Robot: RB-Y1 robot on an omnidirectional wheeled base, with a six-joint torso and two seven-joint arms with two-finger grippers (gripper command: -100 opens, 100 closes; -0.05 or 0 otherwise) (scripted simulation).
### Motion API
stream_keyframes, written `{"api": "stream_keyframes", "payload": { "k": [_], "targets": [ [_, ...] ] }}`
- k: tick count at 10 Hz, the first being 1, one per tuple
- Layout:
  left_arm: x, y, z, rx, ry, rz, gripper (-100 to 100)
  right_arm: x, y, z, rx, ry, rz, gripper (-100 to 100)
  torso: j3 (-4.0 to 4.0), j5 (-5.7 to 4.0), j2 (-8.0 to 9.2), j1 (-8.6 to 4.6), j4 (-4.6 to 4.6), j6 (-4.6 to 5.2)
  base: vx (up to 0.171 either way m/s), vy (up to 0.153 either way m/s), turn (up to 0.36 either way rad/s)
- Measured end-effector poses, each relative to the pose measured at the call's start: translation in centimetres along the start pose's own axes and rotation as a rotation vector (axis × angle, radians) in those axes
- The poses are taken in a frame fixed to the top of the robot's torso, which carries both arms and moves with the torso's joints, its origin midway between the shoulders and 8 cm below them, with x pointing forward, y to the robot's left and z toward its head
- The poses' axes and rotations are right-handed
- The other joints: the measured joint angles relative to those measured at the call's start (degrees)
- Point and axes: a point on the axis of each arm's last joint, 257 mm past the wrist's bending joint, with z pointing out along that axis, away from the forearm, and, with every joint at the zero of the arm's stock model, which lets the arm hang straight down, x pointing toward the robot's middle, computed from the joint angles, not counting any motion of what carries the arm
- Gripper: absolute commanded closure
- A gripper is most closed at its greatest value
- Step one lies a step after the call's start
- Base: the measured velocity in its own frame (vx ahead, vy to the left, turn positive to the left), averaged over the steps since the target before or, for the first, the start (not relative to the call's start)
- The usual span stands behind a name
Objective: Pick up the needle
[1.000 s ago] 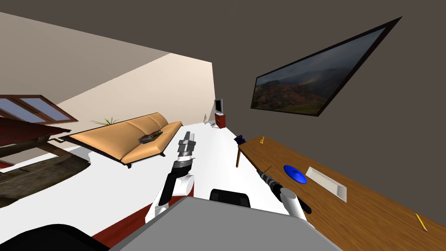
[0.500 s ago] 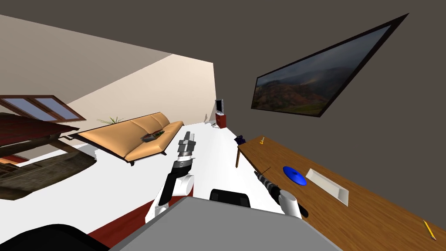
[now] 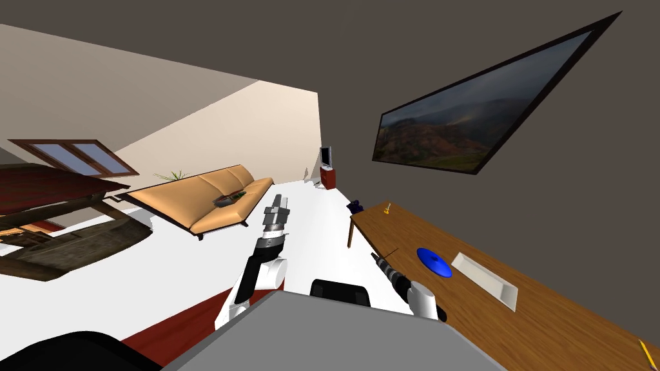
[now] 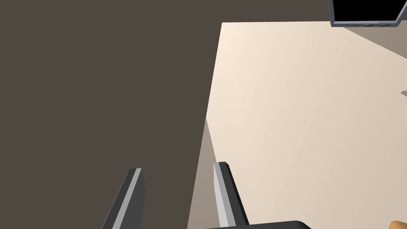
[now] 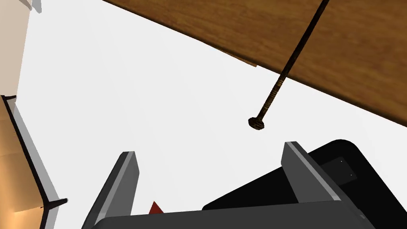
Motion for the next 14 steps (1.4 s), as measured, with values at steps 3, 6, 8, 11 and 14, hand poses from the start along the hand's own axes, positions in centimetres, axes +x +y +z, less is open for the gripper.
{"api": "stream_keyframes", "payload": {
  "k": [3,6,8,11,14],
  "targets": [
    [0.0,0.0,0.0,0.000,0.000,0.000,0,-2.1,-0.4,0.3,0.031,-0.034,0.125,-100,-0.02,0.05,-0.04,0.27,-0.01,0.01,0.000,-0.070,0.038],
    [0.0,0.0,0.0,0.000,0.000,0.000,0,-3.2,-1.1,0.5,0.063,-0.055,0.218,-100,-0.04,0.05,-0.07,0.25,-0.01,0.00,0.005,-0.077,0.042],
    [0.0,0.0,0.0,0.000,0.000,0.000,0,-3.8,-1.9,0.7,0.095,-0.069,0.301,-100,-0.01,0.02,-0.03,0.10,-0.01,0.01,-0.005,-0.099,0.042],
    [0.0,0.0,0.0,0.000,0.000,0.000,0,-4.1,-2.2,0.7,0.119,-0.076,0.382,-100,-0.02,0.06,-0.03,0.32,0.00,0.01,-0.004,-0.056,0.037],
    [0.0,0.0,0.0,0.000,0.000,0.000,0,-3.9,-2.5,0.6,0.137,-0.076,0.433,0,-0.02,0.08,-0.04,0.43,-0.01,0.01,-0.002,-0.025,0.011]
  ]
}}
